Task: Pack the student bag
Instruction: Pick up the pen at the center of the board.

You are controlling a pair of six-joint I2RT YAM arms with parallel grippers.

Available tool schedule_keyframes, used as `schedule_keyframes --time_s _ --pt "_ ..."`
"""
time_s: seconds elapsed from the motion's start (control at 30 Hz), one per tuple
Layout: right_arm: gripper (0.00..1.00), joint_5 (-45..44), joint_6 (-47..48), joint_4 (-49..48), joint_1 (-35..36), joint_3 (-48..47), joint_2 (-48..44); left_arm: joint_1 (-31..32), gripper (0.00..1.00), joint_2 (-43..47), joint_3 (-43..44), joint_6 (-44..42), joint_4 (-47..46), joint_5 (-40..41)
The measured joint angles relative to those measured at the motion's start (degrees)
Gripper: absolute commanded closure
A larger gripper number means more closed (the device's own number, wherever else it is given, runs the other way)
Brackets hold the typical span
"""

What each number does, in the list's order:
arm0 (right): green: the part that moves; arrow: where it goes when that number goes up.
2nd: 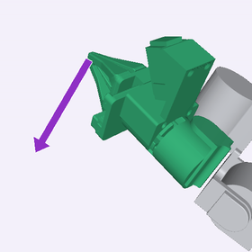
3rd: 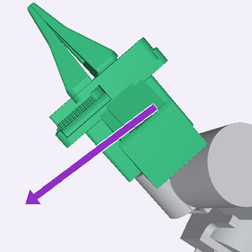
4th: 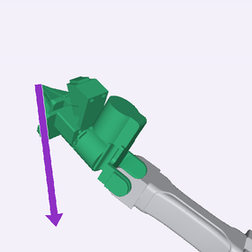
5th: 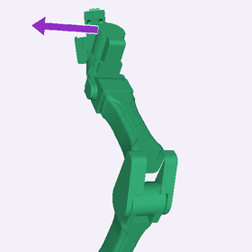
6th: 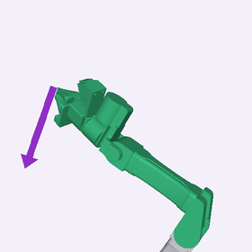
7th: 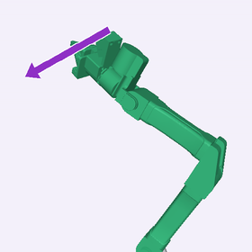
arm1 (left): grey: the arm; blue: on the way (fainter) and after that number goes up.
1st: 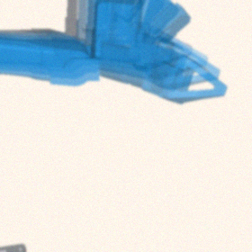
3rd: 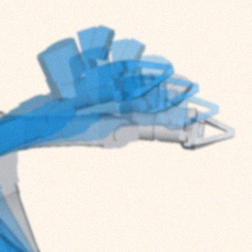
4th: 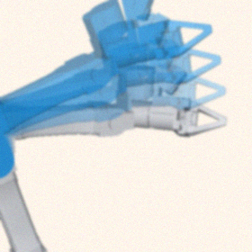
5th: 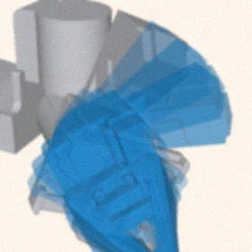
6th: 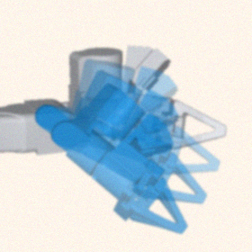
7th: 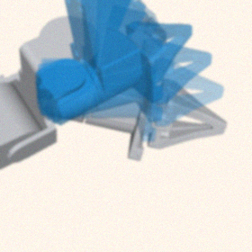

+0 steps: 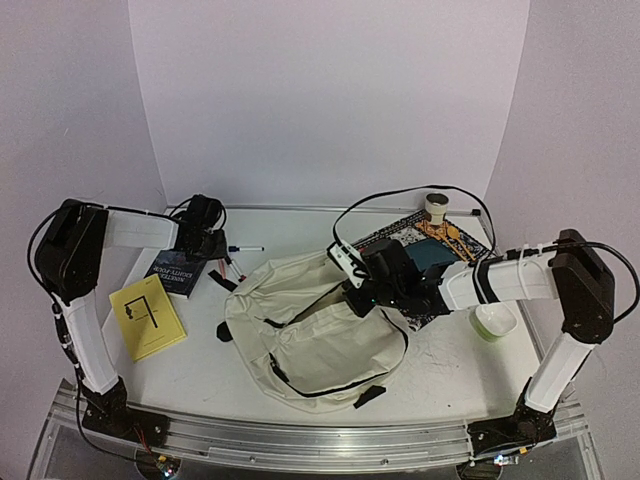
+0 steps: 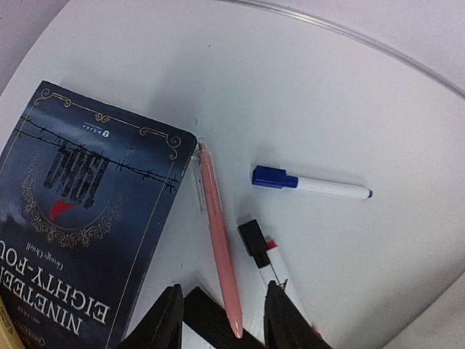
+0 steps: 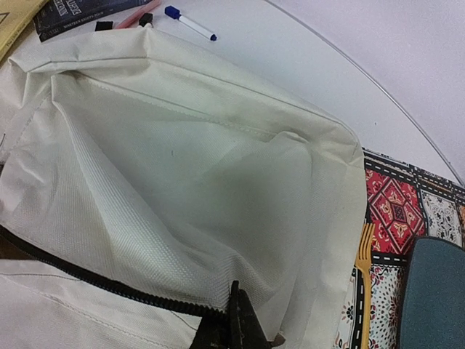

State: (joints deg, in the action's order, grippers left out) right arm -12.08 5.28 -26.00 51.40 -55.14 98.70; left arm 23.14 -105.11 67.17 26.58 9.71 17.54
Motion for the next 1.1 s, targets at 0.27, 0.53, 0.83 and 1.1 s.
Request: schedule_keyframes --time_s 0.27,0.53,0.83,1.1 --pt "1.00 0.0 0.0 1.0 0.2 -0.4 0.0 -2.9 0.67 -9.6 7.4 -1.4 1.4 -2.5" --pt "1.00 -0.2 0.0 1.6 0.5 -1.0 0.0 -2.9 0.75 -16.0 11.9 -2.4 1.9 -2.6" --pt "1.00 -0.4 0.0 1.8 0.6 -1.1 0.5 -2.9 0.79 -16.1 12.3 -2.7 3.0 -2.4" --pt "1.00 -0.4 0.0 1.9 0.6 -1.1 0.5 -2.9 0.79 -16.2 12.2 -2.8 3.8 -2.4"
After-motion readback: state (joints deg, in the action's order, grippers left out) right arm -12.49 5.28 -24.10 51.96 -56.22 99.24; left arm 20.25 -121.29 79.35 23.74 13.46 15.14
